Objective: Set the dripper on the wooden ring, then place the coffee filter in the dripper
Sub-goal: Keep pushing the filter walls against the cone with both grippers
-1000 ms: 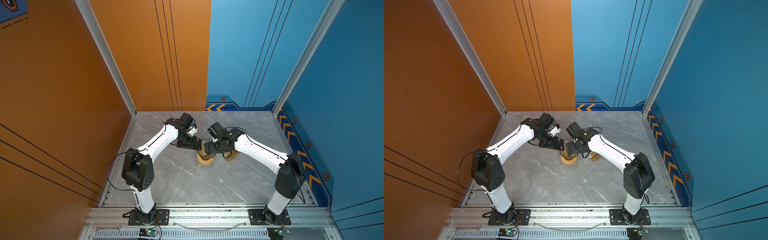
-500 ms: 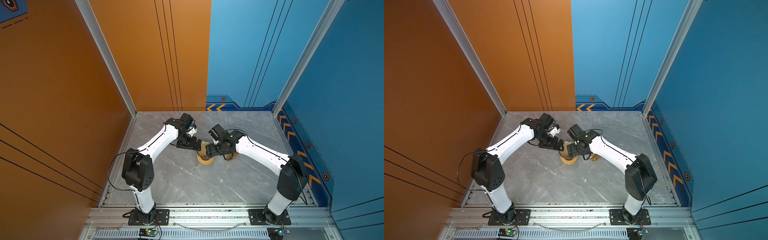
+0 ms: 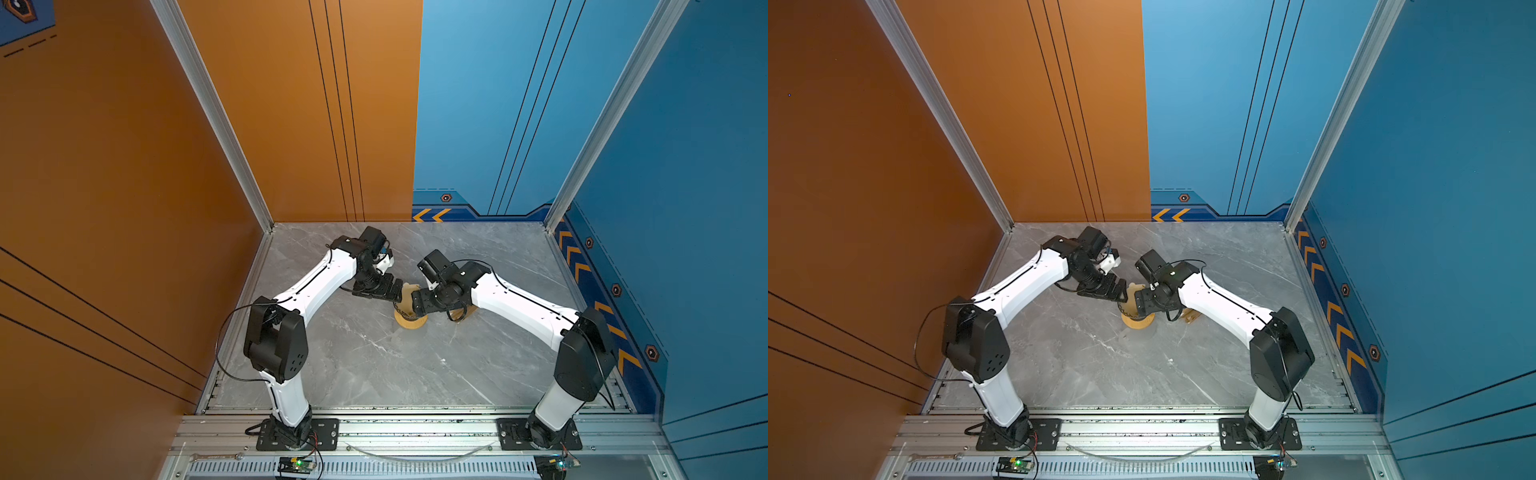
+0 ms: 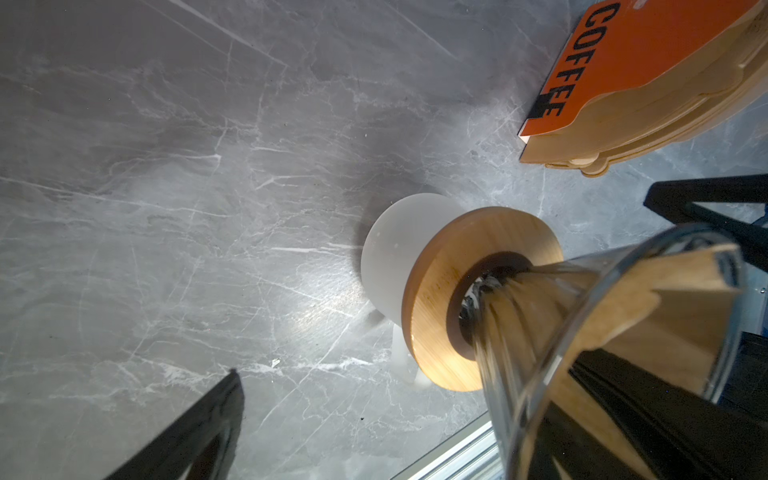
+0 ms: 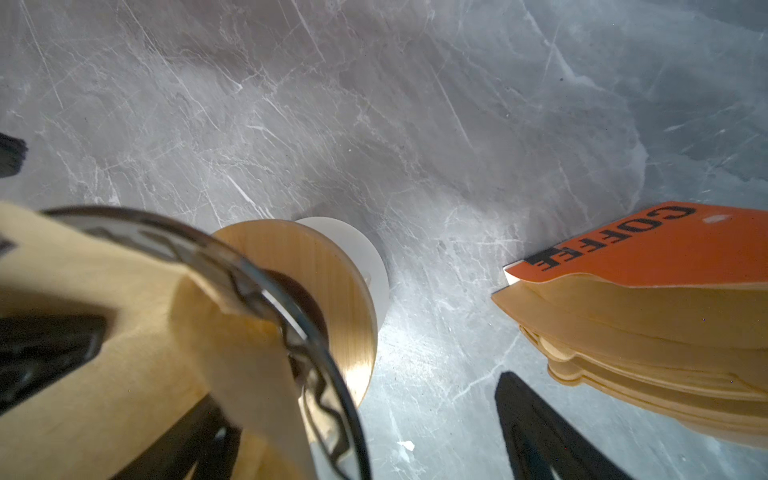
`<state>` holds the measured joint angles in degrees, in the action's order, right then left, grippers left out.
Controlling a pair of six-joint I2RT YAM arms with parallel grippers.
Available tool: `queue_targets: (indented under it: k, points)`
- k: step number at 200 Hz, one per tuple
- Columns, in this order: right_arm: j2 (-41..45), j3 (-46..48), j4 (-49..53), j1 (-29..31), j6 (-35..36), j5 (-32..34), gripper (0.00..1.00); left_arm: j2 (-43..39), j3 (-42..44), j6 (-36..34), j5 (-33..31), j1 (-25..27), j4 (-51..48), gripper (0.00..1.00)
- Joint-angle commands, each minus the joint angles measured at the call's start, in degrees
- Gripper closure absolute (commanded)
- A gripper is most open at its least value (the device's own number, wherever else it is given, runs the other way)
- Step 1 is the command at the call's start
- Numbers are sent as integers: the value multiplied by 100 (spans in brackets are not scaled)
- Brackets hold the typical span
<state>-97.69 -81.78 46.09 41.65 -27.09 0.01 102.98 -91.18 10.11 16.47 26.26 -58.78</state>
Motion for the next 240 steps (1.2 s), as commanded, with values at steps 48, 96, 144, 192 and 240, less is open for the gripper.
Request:
queue_targets:
  k: [48,96,144,192,240]
  points:
    - [225,-71,-372,-573,-112,-187,10,-26,3,-62,-25,37,-185,2]
    - [251,285,-652,-653,-196,-317,10,-17,3,-57,-60,42,-181,2]
    - [508,355,-697,-532,-123,-346,10,-25,3,-62,-58,42,-182,2]
    - [745,480,-702,-335,-96,-186,10,-30,3,-62,-63,46,-178,2]
    - [586,432,-640,-281,-60,-441,9,-51,3,-62,-41,37,-183,2]
